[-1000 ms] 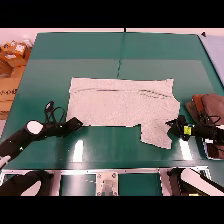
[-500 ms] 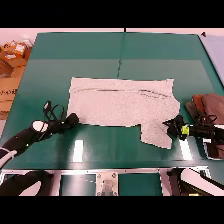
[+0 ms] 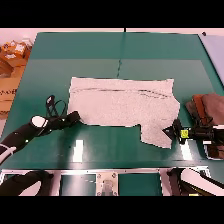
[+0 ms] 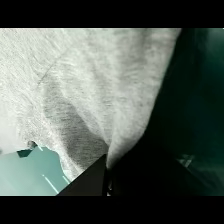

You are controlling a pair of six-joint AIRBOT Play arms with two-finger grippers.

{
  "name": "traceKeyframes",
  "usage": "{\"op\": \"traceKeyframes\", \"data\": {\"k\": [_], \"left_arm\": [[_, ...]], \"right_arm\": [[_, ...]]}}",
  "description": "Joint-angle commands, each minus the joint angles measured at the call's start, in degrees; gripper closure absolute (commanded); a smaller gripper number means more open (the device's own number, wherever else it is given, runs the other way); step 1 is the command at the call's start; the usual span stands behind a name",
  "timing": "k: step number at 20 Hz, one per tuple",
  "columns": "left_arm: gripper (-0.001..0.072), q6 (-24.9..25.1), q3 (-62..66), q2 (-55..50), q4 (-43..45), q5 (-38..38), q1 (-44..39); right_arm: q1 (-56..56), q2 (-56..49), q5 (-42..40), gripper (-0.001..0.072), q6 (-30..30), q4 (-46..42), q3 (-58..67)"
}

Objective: Fold the shirts.

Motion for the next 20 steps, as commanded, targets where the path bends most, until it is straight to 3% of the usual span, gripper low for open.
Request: {"op": "traceKeyframes", "data": {"k": [1,4,7,9,13,20], "left_arm": [[0.0684,0.39,0.33,0.04,2.89,-2.89,0.02],[0.0685,-0.76,1.92,0.2,10.4,-12.11,4.13],[0.0685,-5.31,6.38,1.18,26.34,-26.67,10.8],[0.0685,-5.18,8.85,1.62,31.06,-32.72,11.98],[0.0685,-4.72,9.31,1.62,29.64,-34.4,10.71],[0.0686,-2.91,21.29,0.37,29.24,-34.6,6.8]], "right_arm": [[0.0,0.04,-1.14,0.0704,-1.07,0.13,1.42],[-0.02,0.28,0.83,0.0704,0.9,-2.78,3.52],[-0.02,4.22,2.43,0.0705,9.7,-13.16,3.98],[-0.02,8.33,4.74,0.0704,16.28,-20.76,3.98],[0.0,16.74,8.72,0.0704,18.91,-21.31,4.09],[1.6,19.37,12.28,0.0704,17.0,-8.17,15.41]]}}
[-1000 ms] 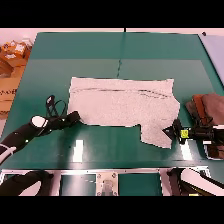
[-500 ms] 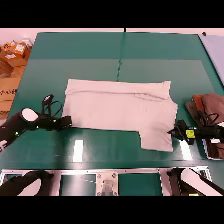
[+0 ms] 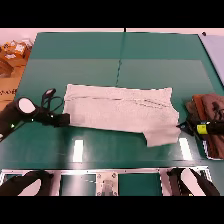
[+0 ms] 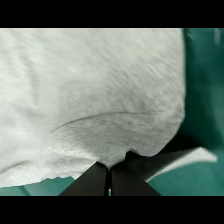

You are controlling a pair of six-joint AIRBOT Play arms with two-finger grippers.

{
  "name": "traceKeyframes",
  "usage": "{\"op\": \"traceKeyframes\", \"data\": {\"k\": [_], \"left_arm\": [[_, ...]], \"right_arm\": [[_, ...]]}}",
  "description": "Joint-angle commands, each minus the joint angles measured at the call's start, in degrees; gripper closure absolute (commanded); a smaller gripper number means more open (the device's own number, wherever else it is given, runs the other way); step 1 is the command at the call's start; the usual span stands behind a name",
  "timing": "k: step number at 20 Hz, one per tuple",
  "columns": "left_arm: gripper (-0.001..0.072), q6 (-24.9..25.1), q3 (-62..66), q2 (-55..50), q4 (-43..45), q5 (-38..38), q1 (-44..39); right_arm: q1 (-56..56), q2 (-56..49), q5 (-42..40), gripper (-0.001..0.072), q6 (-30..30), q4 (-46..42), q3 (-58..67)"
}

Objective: Fold the shirts.

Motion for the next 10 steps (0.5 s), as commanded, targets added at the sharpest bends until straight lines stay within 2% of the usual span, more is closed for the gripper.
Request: {"op": "traceKeyframes", "data": {"k": [1,6,10], "left_arm": [[0.0686,1.31,7.61,-2.01,0.44,-0.37,-0.98],[0.0686,1.64,21.38,-13.62,0.61,0.0,-0.98],[0.0685,1.77,31.1,-24.7,0.11,1.36,-0.98]], "right_arm": [[2.03,0.07,0.35,0.0704,0.0,7.65,6.08],[8.15,-10.88,-8.59,0.0703,-0.26,12.07,14.16],[11.19,-25.79,-15.91,0.0703,-4.81,16.63,22.12]]}}
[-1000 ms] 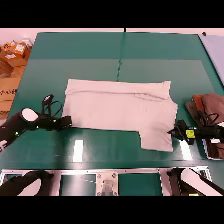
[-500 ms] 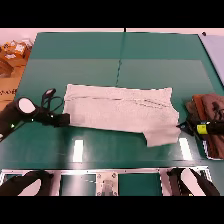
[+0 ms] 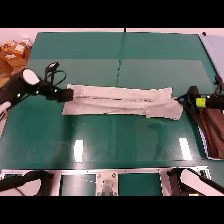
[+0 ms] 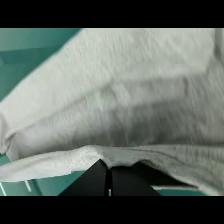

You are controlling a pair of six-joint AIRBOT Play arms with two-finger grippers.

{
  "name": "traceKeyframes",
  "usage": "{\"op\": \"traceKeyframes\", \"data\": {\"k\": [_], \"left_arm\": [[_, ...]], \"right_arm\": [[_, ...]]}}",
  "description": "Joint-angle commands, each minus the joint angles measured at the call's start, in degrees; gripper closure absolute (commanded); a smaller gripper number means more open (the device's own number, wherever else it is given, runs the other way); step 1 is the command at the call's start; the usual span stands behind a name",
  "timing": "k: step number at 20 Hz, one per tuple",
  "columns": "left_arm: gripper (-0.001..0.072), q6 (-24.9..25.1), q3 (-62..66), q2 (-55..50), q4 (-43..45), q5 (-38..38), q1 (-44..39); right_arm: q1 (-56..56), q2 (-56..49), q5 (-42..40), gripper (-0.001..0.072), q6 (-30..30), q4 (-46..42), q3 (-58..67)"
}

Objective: Fold the shirts.

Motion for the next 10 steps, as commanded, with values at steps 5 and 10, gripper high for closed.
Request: {"op": "traceKeyframes", "data": {"k": [5,10], "left_arm": [[0.0683,8.92,14.71,-20.0,-12.37,9.68,-0.07],[0.0051,8.9,17.42,-21.09,-12.15,13.94,2.14]], "right_arm": [[4.26,-29.81,-9.25,0.0695,-9.05,9.49,16.85],[0.94,-36.85,-4.24,0.0175,-17.07,9.33,27.32]]}}
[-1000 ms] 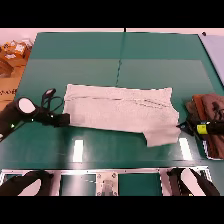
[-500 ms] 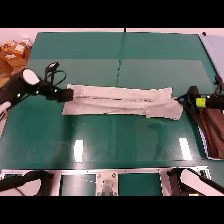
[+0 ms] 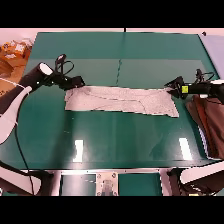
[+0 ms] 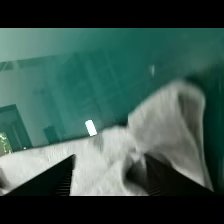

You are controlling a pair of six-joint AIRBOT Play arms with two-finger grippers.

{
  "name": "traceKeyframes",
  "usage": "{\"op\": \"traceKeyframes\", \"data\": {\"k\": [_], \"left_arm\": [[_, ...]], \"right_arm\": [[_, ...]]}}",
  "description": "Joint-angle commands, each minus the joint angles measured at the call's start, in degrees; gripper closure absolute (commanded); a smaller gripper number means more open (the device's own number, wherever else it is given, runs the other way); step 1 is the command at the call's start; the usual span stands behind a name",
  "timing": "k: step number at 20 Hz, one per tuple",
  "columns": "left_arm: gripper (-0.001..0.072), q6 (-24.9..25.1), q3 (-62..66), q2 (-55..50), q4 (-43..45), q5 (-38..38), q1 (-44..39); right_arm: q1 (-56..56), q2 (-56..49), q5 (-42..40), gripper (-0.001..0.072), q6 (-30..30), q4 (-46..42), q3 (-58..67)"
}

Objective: Fold the shirts.

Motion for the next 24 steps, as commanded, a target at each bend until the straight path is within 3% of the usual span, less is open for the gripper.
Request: {"op": "traceKeyframes", "data": {"k": [1,6,7,8,10,11,12,15,16,17,19,24], "left_arm": [[0.0051,0.33,3.87,-1.57,-0.92,-0.31,2.58],[0.0053,-5.62,10.97,-1.57,-0.85,-11.54,9.38],[0.0091,-5.66,11.67,-1.57,-0.83,-13.14,9.73],[0.0232,-5.64,12.07,-1.57,-0.92,-14.4,9.86],[0.0433,-5.64,12.09,-1.62,-1.18,-16.0,9.86],[0.0626,-5.64,12.09,-1.62,-1.2,-16.57,9.86],[0.0684,-5.66,12.09,-1.62,-1.18,-17.35,9.86],[0.0685,-5.66,12.09,-1.62,-1.18,-19.63,9.86],[0.0685,-5.66,12.09,-1.62,-1.2,-20.33,9.86],[0.0685,-5.64,12.09,-1.62,-1.2,-21.22,9.86],[0.0685,-5.07,12.09,-1.62,-1.18,-22.29,9.4],[0.0685,-0.26,12.09,-1.73,-1.18,-17.51,-1.88]], "right_arm": [[-3.69,-4.04,6.54,0.0175,-8.09,-0.74,6.99],[-11.32,-4.83,17.4,0.0175,-14.05,-8.44,6.99],[-11.37,-5.49,18.23,0.0175,-15.21,-8.46,6.23],[-10.93,-6.47,18.62,0.0175,-16.28,-8.37,5.51],[-8.85,-9.07,18.6,0.0175,-17.05,-7.52,4.74],[-7.58,-10.38,18.6,0.0175,-17.18,-6.84,4.76],[-6.1,-11.45,18.56,0.0175,-18.49,-5.35,4.76],[-2.25,-12.26,18.05,0.0177,-19.63,-2.6,5.11],[-1.4,-12.24,18.32,0.0238,-19.61,-2.86,5.57],[-0.98,-12.22,19.37,0.0524,-19.63,-2.86,6.16],[-0.87,-12.11,21.62,0.0697,-19.17,-2.82,7.72],[-0.85,-4.83,23.63,0.0704,-14.75,-2.86,11.41]]}}
